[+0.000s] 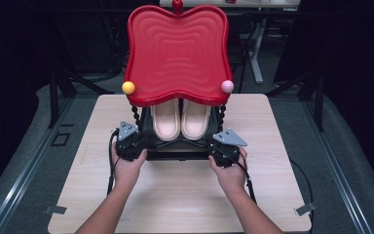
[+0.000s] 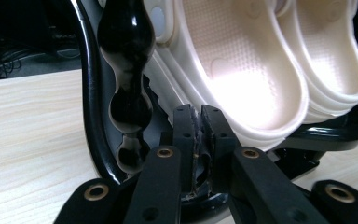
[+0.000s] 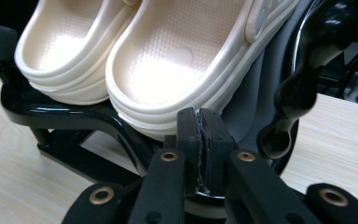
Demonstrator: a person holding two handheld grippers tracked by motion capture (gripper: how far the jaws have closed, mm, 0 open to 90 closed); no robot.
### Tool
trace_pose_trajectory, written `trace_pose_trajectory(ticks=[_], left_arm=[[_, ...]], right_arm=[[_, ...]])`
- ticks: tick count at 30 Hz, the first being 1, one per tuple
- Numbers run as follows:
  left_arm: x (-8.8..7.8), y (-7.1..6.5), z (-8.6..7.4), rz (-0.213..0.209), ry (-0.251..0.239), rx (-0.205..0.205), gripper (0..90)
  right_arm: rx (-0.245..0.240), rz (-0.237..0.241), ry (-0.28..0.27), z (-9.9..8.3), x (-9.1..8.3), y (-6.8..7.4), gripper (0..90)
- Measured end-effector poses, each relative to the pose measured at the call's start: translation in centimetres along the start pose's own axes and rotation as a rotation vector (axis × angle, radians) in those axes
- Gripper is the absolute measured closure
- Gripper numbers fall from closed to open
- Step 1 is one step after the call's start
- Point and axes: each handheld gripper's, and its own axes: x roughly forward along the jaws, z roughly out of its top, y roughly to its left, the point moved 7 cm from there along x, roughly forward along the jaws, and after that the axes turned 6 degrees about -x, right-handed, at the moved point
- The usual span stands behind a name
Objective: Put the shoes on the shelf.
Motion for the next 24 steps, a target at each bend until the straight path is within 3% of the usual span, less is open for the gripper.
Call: trace_pose_trajectory(ticks=[10,16,19,24], left_arm=[[-2.6,-0.1,-0.2,-0.028,-0.024,0.020,79.2],[-4.2,0.3,-0.8,-0.043,-0.008,0.032,73.3],[-5.2,0.7,-1.3,-0.045,-0.005,0.053,69.0],[-6.5,1.9,-2.4,-0.013,0.001,0.068,61.3]], right_arm=[[-0.022,0.021,0.002,0.1,-2.2,-0.5,82.6],[-0.011,0.024,0.003,-0.6,-4.0,-1.4,79.9],[-0.036,0.012,0.015,-1.3,-5.0,-1.8,75.8],[-0.070,-0.005,0.017,-2.5,-6.7,-2.4,67.3]])
